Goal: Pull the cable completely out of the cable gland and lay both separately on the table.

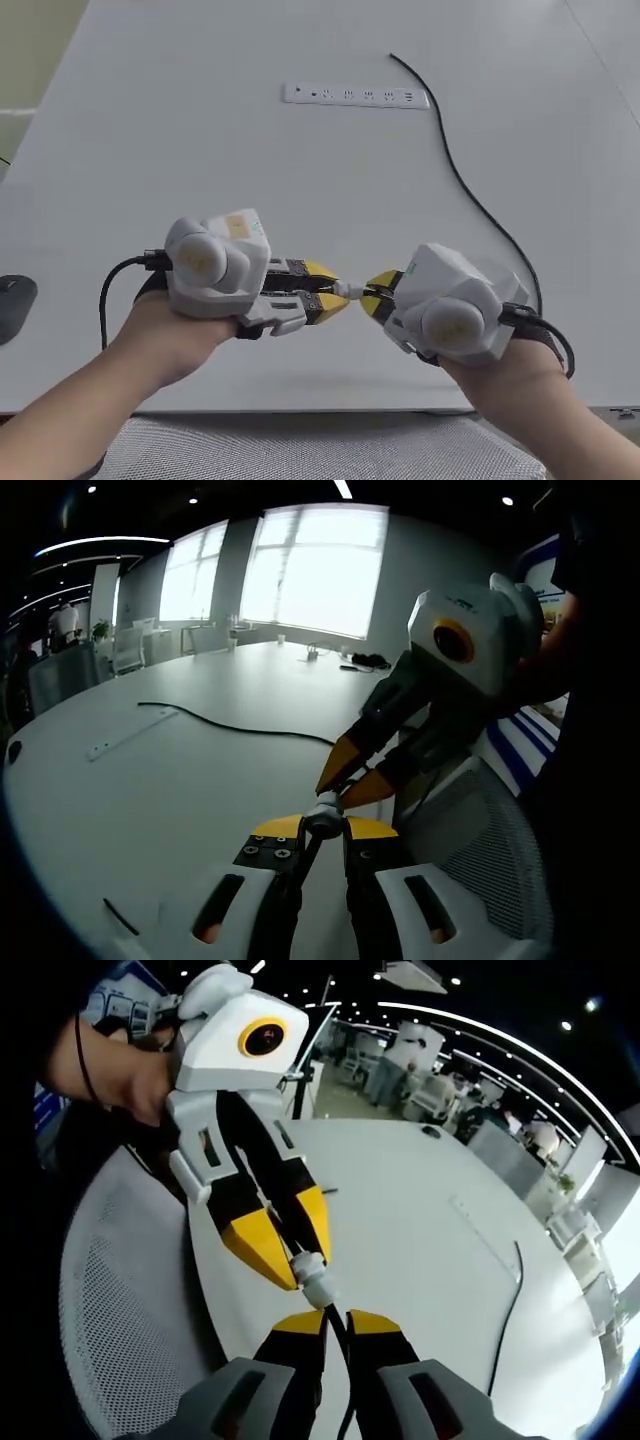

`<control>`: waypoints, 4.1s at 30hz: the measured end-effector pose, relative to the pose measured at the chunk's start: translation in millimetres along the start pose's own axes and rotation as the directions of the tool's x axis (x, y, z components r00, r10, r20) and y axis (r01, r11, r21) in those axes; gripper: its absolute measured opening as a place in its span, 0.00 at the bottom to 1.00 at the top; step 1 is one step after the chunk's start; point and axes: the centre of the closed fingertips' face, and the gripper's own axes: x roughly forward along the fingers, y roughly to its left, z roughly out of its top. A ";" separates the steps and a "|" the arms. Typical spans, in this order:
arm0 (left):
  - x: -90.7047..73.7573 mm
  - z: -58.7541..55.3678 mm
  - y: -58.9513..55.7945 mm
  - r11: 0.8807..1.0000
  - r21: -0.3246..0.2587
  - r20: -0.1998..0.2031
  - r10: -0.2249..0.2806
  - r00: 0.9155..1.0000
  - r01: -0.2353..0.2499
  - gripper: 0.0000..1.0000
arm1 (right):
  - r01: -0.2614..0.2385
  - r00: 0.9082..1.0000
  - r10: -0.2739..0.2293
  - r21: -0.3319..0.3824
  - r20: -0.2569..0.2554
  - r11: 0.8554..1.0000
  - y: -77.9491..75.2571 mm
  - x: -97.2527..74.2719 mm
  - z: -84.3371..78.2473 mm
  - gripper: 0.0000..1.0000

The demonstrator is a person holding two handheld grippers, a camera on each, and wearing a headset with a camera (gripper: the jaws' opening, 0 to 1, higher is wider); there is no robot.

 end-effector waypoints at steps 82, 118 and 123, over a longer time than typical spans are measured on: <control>-8.4 2.3 12.1 0.999 0.015 0.016 0.033 0.999 -0.033 0.15 | 0.139 0.990 -0.126 0.369 -0.059 0.919 -31.2 -6.7 -71.3 0.09; -3.2 -0.8 8.4 1.000 0.022 -0.001 0.016 1.000 -0.016 0.15 | 0.035 0.999 -0.035 -0.102 0.006 0.994 -2.2 8.1 6.2 0.01; -2.6 1.5 8.6 1.000 0.018 0.005 0.021 1.000 -0.021 0.15 | 0.038 0.999 -0.037 -0.048 0.021 0.998 -5.3 7.8 6.6 0.01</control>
